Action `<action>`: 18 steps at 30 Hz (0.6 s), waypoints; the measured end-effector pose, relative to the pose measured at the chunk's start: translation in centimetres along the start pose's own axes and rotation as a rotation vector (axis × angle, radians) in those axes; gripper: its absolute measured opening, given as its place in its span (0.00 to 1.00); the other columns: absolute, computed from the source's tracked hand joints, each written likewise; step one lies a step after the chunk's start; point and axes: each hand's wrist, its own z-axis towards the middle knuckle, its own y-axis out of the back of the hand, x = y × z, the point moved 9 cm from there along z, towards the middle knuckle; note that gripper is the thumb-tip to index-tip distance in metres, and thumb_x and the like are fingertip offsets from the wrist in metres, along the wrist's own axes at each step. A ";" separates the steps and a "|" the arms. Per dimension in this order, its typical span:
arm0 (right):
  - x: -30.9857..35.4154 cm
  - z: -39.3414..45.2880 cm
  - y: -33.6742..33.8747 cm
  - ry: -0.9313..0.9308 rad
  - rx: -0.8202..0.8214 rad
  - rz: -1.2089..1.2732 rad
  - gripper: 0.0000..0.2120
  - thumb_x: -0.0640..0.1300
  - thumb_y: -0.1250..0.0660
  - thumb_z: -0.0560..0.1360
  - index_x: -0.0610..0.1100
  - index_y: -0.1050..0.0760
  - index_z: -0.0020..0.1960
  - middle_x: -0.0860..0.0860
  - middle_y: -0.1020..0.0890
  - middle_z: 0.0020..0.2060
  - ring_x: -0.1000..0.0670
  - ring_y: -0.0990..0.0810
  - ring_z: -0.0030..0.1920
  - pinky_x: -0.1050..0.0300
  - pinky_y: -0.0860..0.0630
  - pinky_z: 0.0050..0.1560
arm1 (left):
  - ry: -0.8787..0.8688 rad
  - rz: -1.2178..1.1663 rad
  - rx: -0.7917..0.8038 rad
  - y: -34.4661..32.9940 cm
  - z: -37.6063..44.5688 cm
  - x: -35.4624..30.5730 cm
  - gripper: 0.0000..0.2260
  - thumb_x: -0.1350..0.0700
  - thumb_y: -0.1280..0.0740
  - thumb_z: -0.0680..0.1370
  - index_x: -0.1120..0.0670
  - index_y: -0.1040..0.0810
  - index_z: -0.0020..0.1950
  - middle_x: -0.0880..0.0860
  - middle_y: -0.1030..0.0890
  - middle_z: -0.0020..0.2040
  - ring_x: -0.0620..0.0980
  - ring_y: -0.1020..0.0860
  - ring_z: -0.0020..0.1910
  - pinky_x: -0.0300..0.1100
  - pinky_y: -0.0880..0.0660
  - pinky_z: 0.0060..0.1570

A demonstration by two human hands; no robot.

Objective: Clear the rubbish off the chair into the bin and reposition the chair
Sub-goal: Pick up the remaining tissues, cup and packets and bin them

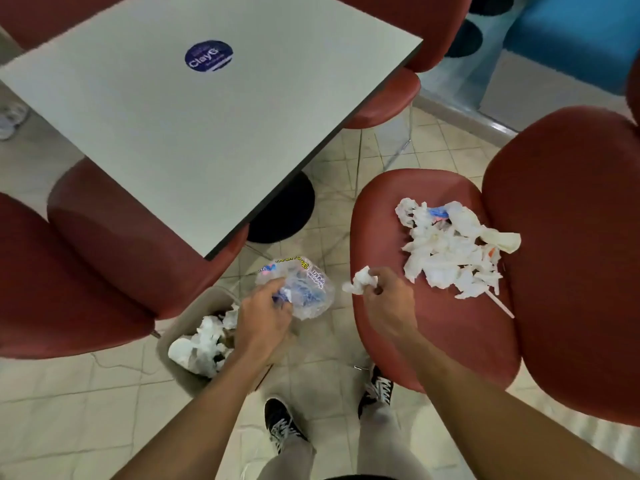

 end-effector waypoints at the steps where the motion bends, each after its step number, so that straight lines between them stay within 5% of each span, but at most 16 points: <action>1: 0.8 -0.5 -1.2 0.016 0.016 -0.006 0.14 0.40 0.36 0.75 0.47 0.24 0.60 0.47 0.17 0.48 0.46 0.19 0.49 0.56 0.25 0.49 | 0.024 -0.014 -0.019 1.0 -0.4 1.3 0.19 0.61 0.30 0.72 0.52 0.21 0.63 0.54 0.18 0.51 0.52 0.20 0.49 0.44 0.23 0.51; 11: 6.0 -4.9 -13.7 0.096 0.252 -0.073 0.12 0.43 0.35 0.76 0.49 0.25 0.59 0.50 0.19 0.42 0.56 0.24 0.36 0.70 0.35 0.30 | 0.331 -0.122 -0.225 10.3 -2.2 16.4 0.17 0.61 0.29 0.72 0.57 0.21 0.61 0.56 0.18 0.56 0.55 0.22 0.55 0.36 0.33 0.54; 18: 6.7 -7.4 -21.6 0.081 0.393 -0.169 0.12 0.43 0.36 0.76 0.53 0.25 0.59 0.52 0.22 0.40 0.55 0.23 0.35 0.60 0.27 0.31 | 0.487 -0.082 -0.142 9.2 -2.5 23.1 0.20 0.55 0.29 0.72 0.49 0.30 0.61 0.60 0.19 0.46 0.62 0.22 0.46 0.48 0.25 0.47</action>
